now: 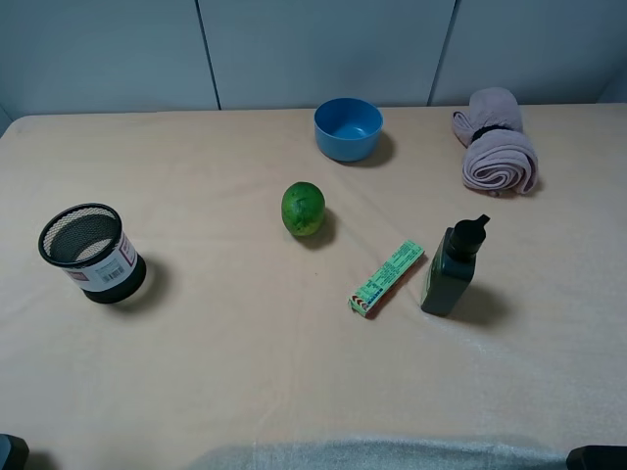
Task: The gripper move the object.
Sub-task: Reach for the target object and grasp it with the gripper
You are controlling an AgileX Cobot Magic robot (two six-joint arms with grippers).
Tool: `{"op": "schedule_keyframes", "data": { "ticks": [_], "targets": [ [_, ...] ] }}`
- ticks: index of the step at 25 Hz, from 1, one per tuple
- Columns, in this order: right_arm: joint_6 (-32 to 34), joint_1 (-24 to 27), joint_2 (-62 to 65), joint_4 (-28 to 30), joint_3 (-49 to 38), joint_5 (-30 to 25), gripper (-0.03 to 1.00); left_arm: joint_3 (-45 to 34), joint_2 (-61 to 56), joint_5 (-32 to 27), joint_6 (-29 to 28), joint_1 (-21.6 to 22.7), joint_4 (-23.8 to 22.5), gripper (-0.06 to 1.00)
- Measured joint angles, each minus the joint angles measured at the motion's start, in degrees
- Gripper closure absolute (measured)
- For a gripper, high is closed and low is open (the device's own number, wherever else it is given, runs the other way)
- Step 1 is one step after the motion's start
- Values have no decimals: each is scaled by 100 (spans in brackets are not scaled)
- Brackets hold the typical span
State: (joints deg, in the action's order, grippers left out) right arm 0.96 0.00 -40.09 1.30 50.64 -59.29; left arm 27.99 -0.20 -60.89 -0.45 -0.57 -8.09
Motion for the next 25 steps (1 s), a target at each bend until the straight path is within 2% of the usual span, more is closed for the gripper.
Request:
{"op": "schedule_keyframes", "data": {
  "ticks": [8, 25],
  "targets": [
    [-22, 0, -1443, -40, 1029, -390, 28, 0, 0, 0, 0, 0, 0, 1],
    [-17, 0, -4022, -600, 2914, -432, 28, 0, 0, 0, 0, 0, 0, 1]
  ]
}}
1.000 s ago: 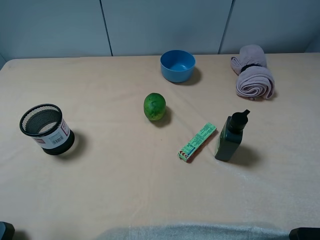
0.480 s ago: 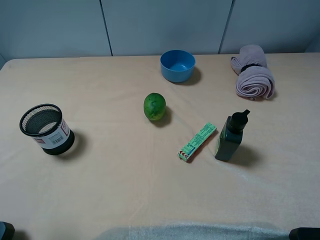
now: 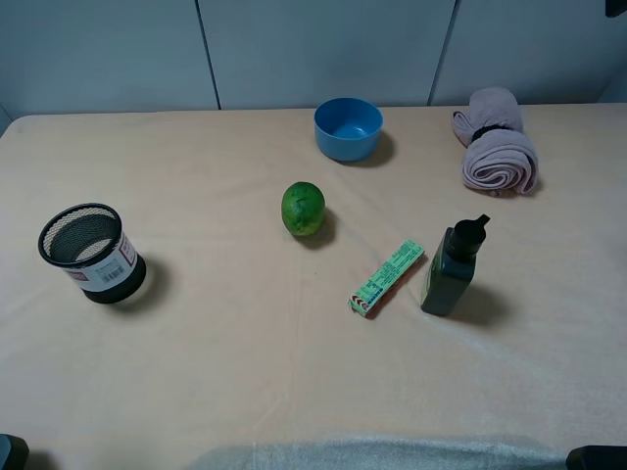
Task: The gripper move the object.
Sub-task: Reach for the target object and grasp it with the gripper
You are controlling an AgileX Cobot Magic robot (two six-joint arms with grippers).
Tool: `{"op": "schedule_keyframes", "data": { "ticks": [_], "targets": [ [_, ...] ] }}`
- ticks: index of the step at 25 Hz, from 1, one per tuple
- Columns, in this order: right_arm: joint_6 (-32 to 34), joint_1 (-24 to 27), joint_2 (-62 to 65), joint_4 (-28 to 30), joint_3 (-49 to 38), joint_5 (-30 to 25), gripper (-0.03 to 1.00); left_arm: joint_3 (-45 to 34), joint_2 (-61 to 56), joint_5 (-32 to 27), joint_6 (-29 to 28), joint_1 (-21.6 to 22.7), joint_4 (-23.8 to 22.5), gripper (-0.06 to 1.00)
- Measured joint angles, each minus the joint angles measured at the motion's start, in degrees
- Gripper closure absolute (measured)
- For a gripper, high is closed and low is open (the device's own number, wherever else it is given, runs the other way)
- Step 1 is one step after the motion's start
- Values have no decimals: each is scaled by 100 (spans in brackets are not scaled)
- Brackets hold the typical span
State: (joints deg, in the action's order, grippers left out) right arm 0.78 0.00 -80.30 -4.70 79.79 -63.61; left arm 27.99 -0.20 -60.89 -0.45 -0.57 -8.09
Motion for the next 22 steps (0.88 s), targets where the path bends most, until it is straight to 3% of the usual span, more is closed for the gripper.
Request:
{"op": "schedule_keyframes", "data": {
  "ticks": [12, 22],
  "targets": [
    [-318, 0, -1654, -236, 808, 84, 28, 0, 0, 0, 0, 0, 0, 1],
    [-455, 0, -2701, -310, 1279, 501, 28, 0, 0, 0, 0, 0, 0, 1]
  ]
}}
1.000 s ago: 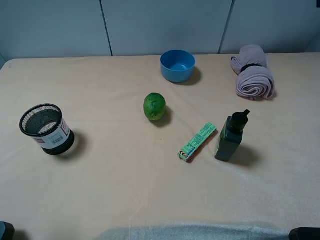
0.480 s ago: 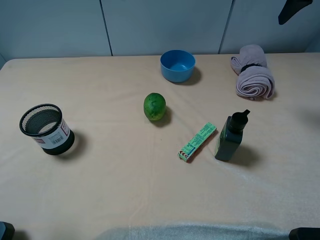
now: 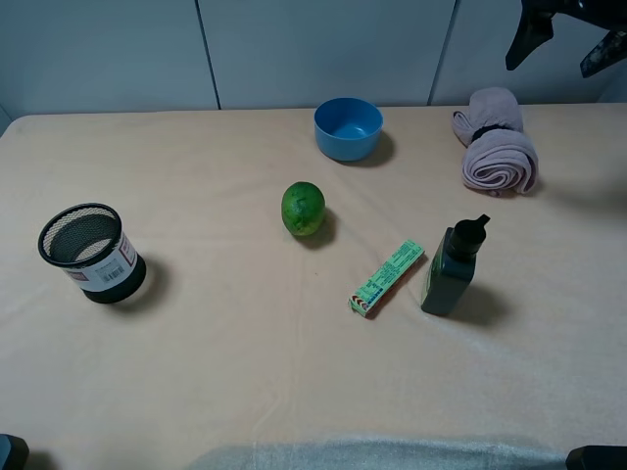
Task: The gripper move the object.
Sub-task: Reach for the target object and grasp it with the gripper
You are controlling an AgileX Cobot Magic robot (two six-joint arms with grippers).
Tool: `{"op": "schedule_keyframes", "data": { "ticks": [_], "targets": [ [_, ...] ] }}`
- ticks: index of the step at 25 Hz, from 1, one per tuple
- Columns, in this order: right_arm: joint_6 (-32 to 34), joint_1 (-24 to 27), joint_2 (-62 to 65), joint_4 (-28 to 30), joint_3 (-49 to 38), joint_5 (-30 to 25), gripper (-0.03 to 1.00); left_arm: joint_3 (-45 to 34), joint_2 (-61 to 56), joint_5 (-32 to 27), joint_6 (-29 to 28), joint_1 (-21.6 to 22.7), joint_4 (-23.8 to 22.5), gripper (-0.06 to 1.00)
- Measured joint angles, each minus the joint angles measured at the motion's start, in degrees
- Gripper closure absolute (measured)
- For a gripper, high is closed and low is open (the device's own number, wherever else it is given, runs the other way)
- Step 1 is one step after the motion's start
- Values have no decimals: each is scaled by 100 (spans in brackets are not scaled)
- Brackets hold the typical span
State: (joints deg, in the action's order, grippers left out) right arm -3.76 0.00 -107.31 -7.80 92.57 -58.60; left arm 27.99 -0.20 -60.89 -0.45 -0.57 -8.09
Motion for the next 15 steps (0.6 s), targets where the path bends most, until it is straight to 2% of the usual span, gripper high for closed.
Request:
{"op": "schedule_keyframes", "data": {
  "ticks": [15],
  "targets": [
    [-128, 0, -1201, 56, 72, 1024, 28, 0, 0, 0, 0, 0, 0, 1]
  ]
}}
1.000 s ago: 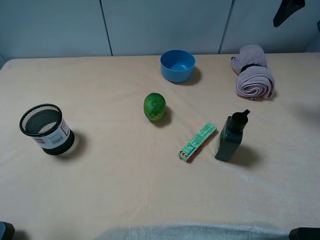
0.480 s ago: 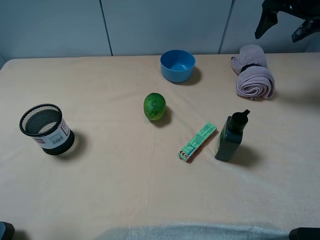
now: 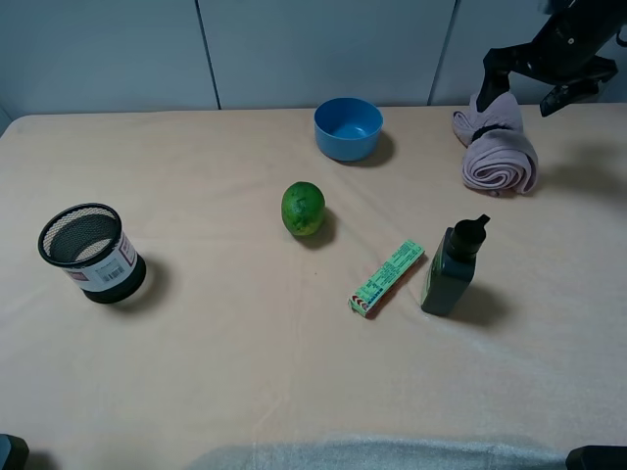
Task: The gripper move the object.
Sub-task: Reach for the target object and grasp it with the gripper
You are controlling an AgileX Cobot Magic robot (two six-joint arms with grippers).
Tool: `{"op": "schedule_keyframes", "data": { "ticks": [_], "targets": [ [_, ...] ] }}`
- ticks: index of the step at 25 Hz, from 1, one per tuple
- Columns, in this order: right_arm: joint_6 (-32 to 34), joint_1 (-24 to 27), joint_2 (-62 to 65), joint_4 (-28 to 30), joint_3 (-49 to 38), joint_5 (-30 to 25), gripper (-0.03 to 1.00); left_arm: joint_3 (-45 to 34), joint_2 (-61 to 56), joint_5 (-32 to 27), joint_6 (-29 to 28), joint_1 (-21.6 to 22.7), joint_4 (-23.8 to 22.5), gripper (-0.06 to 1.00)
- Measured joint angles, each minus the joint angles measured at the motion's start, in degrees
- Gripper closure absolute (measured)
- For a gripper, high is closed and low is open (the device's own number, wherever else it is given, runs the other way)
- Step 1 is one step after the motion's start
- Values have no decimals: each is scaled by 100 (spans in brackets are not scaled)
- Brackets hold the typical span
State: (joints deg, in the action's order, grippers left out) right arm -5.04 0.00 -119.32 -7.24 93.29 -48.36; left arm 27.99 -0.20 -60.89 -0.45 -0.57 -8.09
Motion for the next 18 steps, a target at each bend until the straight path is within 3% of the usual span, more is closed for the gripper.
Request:
{"op": "schedule_keyframes", "data": {
  "ticks": [6, 18],
  "targets": [
    [-18, 4, -313, 270, 94, 438, 28, 0, 0, 0, 0, 0, 0, 1],
    [-18, 83, -743, 394, 94, 641, 28, 0, 0, 0, 0, 0, 0, 1]
  ]
}}
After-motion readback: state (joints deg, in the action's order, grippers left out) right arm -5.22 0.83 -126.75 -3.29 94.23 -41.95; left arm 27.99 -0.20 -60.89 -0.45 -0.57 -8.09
